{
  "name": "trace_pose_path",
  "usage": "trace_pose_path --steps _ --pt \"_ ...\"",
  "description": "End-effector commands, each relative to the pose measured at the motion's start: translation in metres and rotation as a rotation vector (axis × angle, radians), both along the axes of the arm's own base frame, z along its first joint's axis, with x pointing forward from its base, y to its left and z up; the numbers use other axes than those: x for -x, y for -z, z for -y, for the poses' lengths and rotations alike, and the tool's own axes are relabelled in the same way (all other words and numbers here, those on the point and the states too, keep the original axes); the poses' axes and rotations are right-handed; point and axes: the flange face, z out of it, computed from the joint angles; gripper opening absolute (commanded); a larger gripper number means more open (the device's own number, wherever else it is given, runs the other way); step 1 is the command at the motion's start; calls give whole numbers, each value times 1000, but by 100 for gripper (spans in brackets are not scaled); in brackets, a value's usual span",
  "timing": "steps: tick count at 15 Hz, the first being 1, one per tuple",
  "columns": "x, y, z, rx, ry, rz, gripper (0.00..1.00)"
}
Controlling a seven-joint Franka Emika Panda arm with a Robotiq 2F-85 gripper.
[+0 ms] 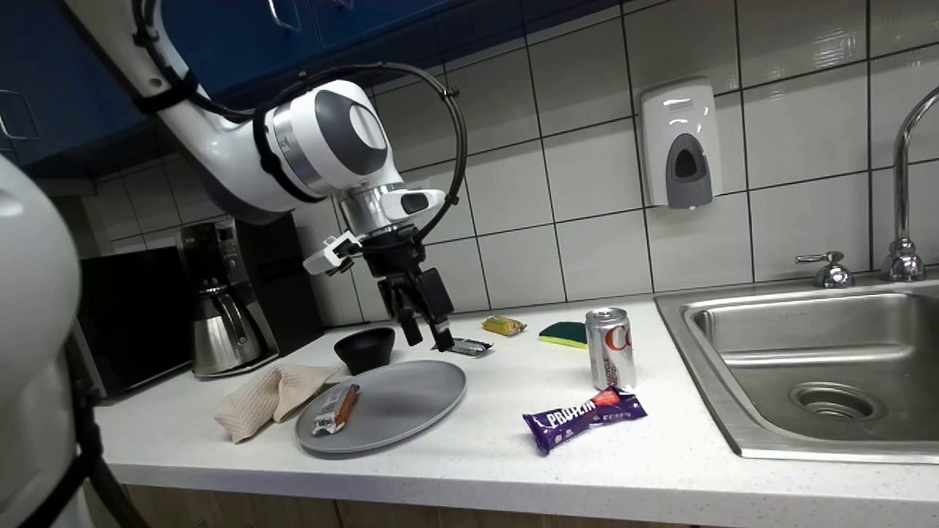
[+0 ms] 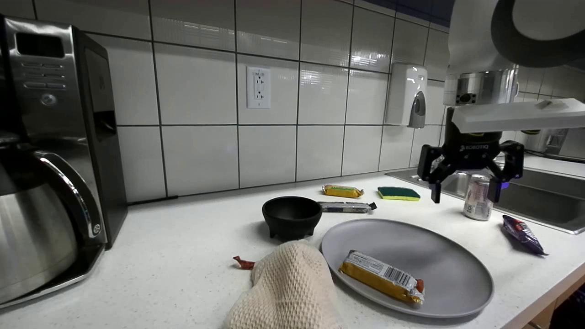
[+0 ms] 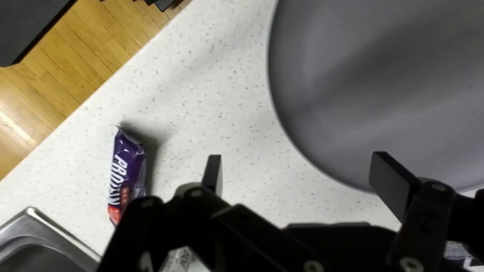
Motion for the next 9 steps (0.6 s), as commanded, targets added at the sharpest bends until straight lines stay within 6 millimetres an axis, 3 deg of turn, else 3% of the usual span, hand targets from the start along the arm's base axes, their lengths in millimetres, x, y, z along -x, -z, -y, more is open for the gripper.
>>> trace_pose_path --steps 1,9 --pt "17 -7 32 44 87 4 100" --pt "28 2 104 73 171 -28 100"
